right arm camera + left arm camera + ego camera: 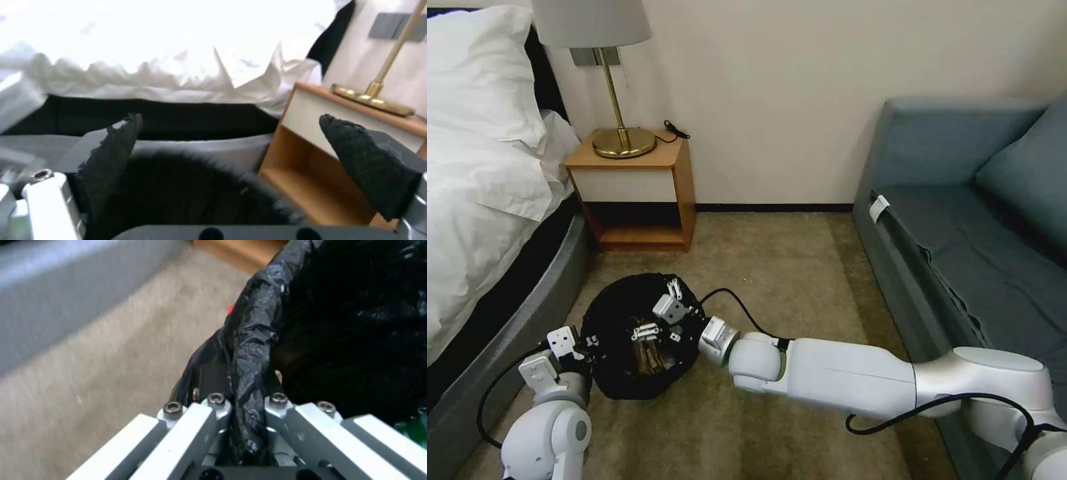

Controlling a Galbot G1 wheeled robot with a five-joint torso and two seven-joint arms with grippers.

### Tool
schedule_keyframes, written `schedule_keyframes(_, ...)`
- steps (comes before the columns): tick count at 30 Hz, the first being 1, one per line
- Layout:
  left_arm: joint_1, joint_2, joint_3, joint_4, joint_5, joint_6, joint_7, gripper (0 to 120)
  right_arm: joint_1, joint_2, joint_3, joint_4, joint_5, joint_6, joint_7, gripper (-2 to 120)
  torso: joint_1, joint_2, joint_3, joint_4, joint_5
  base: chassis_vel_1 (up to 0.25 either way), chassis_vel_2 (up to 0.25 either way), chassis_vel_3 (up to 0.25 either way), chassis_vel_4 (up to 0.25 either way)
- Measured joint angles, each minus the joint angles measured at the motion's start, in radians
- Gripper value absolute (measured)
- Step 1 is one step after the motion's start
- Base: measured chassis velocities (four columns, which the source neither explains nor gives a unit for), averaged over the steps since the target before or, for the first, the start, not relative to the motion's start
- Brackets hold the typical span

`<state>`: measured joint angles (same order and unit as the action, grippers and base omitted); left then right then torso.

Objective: Pick up the trash bin, then pick up the garbage on the floor and place it into the trash bin.

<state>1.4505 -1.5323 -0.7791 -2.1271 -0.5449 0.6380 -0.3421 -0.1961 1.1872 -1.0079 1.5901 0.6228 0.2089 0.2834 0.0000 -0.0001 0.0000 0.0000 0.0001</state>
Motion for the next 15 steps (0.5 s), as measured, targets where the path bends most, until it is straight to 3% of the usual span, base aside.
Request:
schedule_keyframes(2,0.000,0.000,0.000,0.004,-0.022,0.005,-0.015,2,0.001,-0.003,0.002,0.002,0.000,0.000,0.000,100,0.000,0.000,0.000,0.0000,0.0000,0.000,0.000,0.000,0.000)
schedule_keyframes(3,0.000,0.001,-0.002,0.017,-0.063,0.011,-0.038,2,0.003,-0.011,0.006,0.007,0.000,0.000,0.000,100,0.000,0.000,0.000,0.0000,0.0000,0.000,0.000,0.000,0.000)
schedule_keyframes(4,-0.003,0.005,-0.010,0.058,-0.159,0.021,-0.081,2,0.001,-0.030,0.011,0.017,-0.001,0.000,0.000,100,0.000,0.000,0.000,0.0000,0.0000,0.000,0.000,0.000,0.000)
schedule_keyframes(15,-0.023,0.014,-0.016,0.140,-0.198,0.039,-0.126,2,-0.017,-0.043,0.026,0.027,-0.012,0.000,0.004,100,0.000,0.000,0.000,0.0000,0.0002,0.000,0.000,0.000,0.000)
